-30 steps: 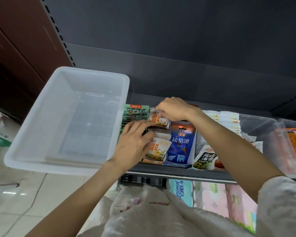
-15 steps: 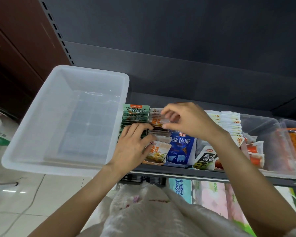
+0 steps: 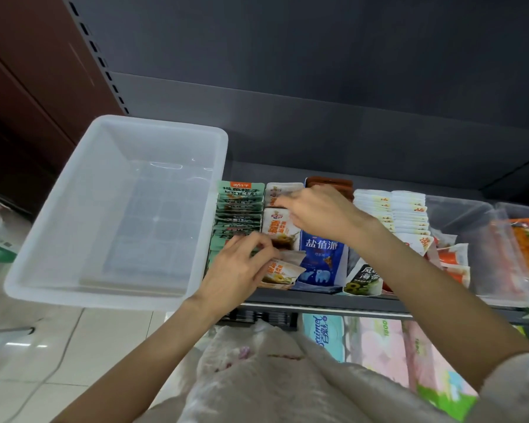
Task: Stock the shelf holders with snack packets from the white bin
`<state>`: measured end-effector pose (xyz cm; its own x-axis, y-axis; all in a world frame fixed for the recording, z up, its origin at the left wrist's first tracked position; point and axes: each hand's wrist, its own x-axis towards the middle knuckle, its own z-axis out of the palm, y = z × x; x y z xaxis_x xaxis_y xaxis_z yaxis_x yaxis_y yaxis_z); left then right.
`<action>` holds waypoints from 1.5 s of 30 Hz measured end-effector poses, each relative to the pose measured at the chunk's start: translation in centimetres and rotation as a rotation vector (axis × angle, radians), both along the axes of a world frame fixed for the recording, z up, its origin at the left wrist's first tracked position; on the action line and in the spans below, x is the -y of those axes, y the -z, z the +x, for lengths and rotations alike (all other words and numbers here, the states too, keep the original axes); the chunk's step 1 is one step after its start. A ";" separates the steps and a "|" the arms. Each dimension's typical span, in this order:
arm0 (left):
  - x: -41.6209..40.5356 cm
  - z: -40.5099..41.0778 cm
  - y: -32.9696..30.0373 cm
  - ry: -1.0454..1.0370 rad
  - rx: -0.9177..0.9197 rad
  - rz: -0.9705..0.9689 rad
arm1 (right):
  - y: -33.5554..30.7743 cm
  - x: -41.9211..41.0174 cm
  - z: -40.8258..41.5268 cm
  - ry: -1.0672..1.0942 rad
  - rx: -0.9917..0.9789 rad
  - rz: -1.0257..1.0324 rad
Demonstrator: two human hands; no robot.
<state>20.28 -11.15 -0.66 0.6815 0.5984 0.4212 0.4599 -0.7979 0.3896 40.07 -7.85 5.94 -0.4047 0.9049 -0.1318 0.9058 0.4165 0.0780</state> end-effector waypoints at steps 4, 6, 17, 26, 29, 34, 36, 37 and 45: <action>0.0 0.1 0.0 0.019 -0.001 -0.014 | -0.2 -0.1 -1.5 -0.025 0.152 -0.023; 0.0 0.1 0.1 0.023 -0.019 -0.011 | -0.3 -0.5 -1.9 -0.043 0.196 -0.020; 0.7 0.1 0.1 0.000 -0.002 -0.030 | 1.0 -1.9 -1.0 0.063 -0.152 -0.388; 0.9 0.4 -0.4 -0.081 -0.184 -0.113 | 0.0 -1.4 -1.2 0.120 -0.152 -0.474; 1.1 0.8 -0.2 -0.203 -0.273 -0.070 | -1.3 -0.4 0.0 0.208 -0.376 -0.402; 0.8 2.5 -0.5 -0.388 -0.358 0.001 | -2.0 3.3 1.9 0.437 -0.640 -0.049; 0.6 3.1 -0.7 -0.410 -0.289 -0.027 | -1.2 5.0 1.6 0.542 -0.682 0.038; 0.6 3.2 -0.8 -0.408 -0.226 -0.046 | -0.6 5.8 1.2 0.584 -0.704 0.057; 2.1 3.6 -1.4 -0.421 0.064 -0.292 | 4.3 7.4 -3.0 0.709 -0.840 0.104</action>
